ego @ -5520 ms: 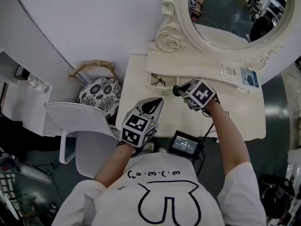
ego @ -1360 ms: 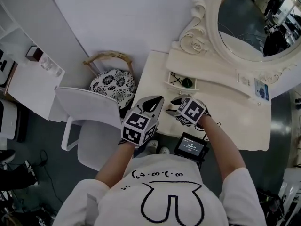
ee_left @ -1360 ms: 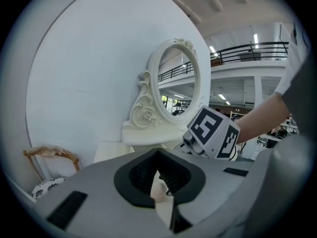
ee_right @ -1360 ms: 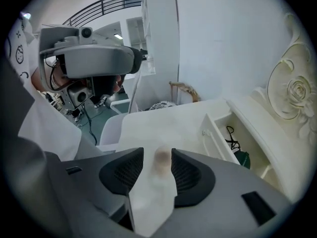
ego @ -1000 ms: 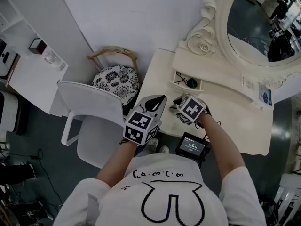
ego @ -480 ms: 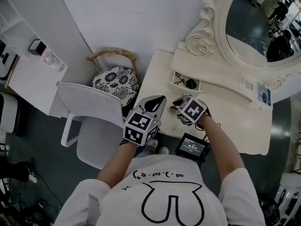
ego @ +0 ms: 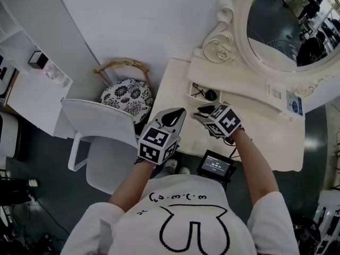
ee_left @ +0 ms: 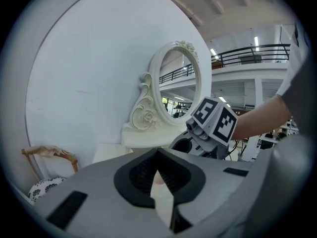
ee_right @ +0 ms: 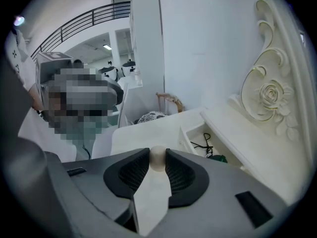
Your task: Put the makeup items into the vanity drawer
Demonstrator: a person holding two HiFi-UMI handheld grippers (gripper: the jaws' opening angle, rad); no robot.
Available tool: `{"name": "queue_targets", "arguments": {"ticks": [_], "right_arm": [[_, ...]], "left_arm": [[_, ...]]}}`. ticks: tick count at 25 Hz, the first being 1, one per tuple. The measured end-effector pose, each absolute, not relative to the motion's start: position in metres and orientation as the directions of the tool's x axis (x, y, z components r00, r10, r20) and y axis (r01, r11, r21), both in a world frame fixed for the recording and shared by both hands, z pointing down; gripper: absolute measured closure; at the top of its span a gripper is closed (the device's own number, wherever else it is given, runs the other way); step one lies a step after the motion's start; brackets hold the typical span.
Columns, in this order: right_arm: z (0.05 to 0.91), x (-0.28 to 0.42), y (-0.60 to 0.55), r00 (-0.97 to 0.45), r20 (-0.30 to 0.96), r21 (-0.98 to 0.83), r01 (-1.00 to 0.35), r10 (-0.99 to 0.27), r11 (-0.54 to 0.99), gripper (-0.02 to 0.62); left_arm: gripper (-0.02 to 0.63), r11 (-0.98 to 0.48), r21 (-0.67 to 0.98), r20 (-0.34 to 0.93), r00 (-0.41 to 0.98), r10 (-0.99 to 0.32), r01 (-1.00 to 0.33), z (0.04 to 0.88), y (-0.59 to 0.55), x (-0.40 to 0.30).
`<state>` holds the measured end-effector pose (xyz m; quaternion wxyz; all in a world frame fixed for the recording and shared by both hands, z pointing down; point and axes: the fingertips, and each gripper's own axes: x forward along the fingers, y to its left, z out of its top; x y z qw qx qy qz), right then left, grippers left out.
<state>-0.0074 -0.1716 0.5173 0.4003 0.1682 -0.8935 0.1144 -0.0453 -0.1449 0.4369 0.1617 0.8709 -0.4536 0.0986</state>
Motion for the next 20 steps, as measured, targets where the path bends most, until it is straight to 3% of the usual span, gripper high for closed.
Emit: {"name": "queue_targets", "arguments": {"ticks": [13, 20], "right_arm": [[0.483, 0.005, -0.234, -0.652, 0.648, -0.093, -0.580, -0.393, 0.809, 0.495], [0.500, 0.005, -0.260, -0.598, 0.680, -0.104, -0.651, -0.423, 0.752, 0.494]], "left_arm": [[0.611, -0.546, 0.193, 0.324, 0.579, -0.748, -0.815, 0.438, -0.150, -0.041], [0.612, -0.534, 0.195, 0.334, 0.567, -0.753, -0.823, 0.440, -0.155, -0.047]]}}
